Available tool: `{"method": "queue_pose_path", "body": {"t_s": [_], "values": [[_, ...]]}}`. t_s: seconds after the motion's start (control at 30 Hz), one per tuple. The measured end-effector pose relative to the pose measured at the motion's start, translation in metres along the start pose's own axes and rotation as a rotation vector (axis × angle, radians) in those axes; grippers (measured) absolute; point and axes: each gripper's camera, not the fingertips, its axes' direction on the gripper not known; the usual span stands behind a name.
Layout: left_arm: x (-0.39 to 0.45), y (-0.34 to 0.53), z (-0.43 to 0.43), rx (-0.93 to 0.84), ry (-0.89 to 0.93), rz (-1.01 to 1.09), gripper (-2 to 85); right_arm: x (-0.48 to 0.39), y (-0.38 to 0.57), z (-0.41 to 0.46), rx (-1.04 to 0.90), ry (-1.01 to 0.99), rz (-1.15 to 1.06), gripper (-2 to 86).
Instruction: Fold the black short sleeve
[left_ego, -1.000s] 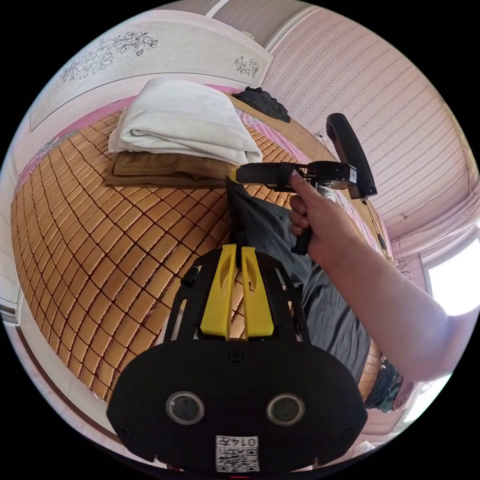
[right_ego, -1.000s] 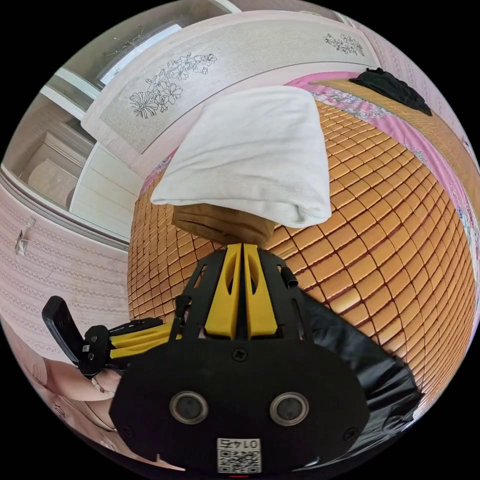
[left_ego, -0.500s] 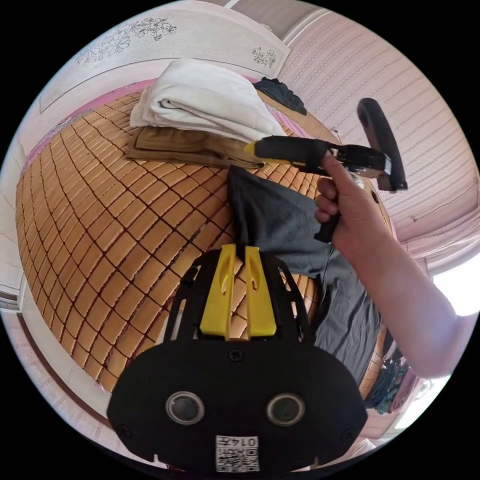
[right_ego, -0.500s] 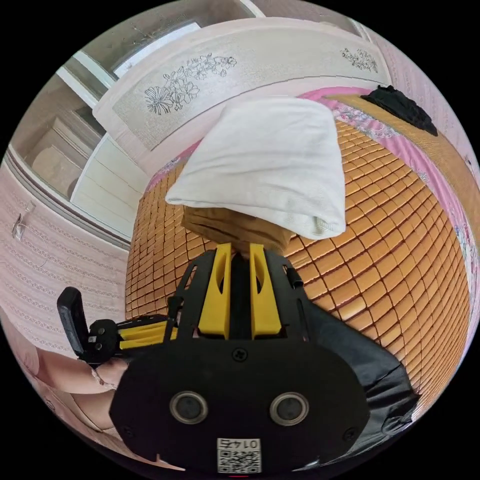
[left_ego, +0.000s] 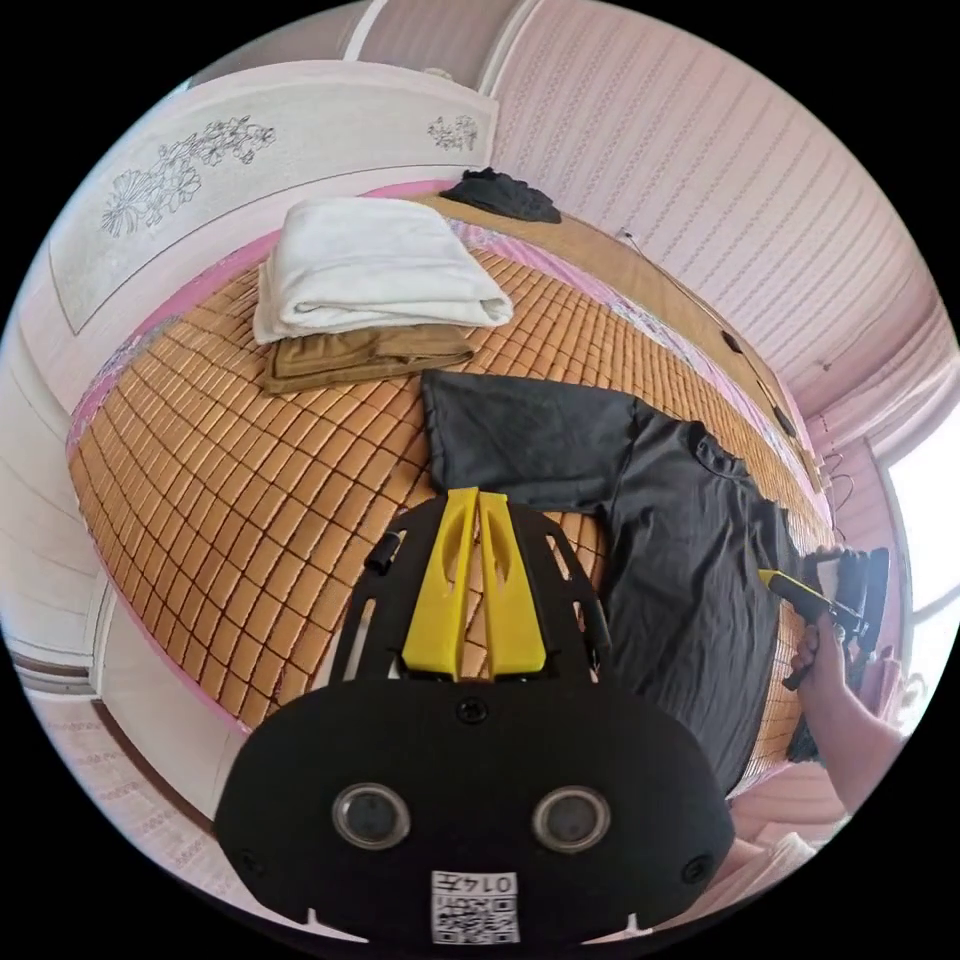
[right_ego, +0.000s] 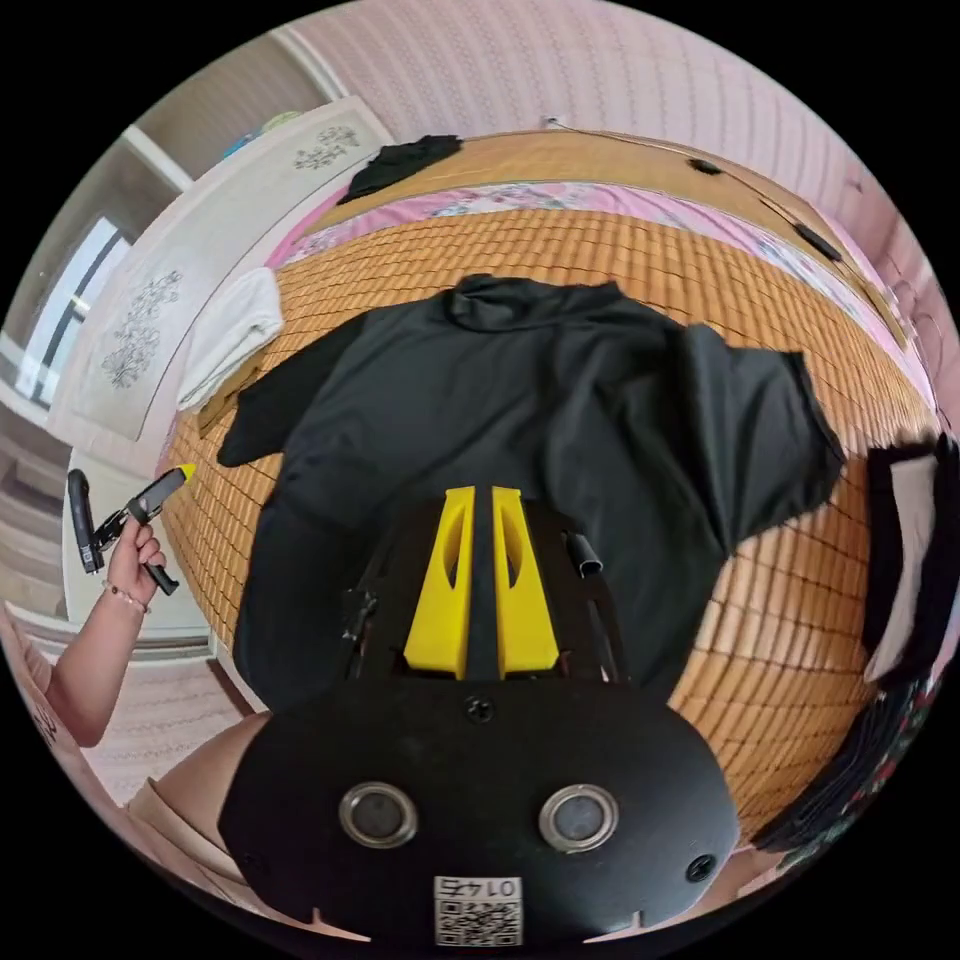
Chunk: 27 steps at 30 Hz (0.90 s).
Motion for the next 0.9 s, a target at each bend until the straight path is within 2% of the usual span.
{"method": "queue_pose_path", "body": {"t_s": [0.17, 0.47, 0.57, 0.67, 0.8, 0.9], "values": [[0.110, -0.020, 0.013, 0.005, 0.171, 0.250, -1.0, 0.098, 0.046, -0.053, 0.076, 0.108, 0.251, 6.1], [0.325, -0.041, 0.074, -0.122, 0.454, 0.600, 0.2, 0.214, 0.057, -0.079, 0.156, 0.094, 0.421, 8.6], [0.387, -0.044, 0.097, -0.183, 0.512, 0.679, 2.1, 0.238, 0.055, -0.082, 0.188, 0.021, 0.437, 8.8], [0.442, -0.043, 0.117, -0.251, 0.536, 0.736, 4.2, 0.255, 0.059, -0.087, 0.209, -0.039, 0.447, 4.6], [0.495, -0.058, 0.127, -0.232, 0.528, 0.797, 4.3, 0.261, 0.067, -0.098, 0.259, -0.124, 0.419, 2.8], [0.533, -0.080, 0.139, -0.215, 0.512, 0.847, 4.1, 0.247, 0.073, -0.100, 0.218, -0.152, 0.313, 2.6]]}}
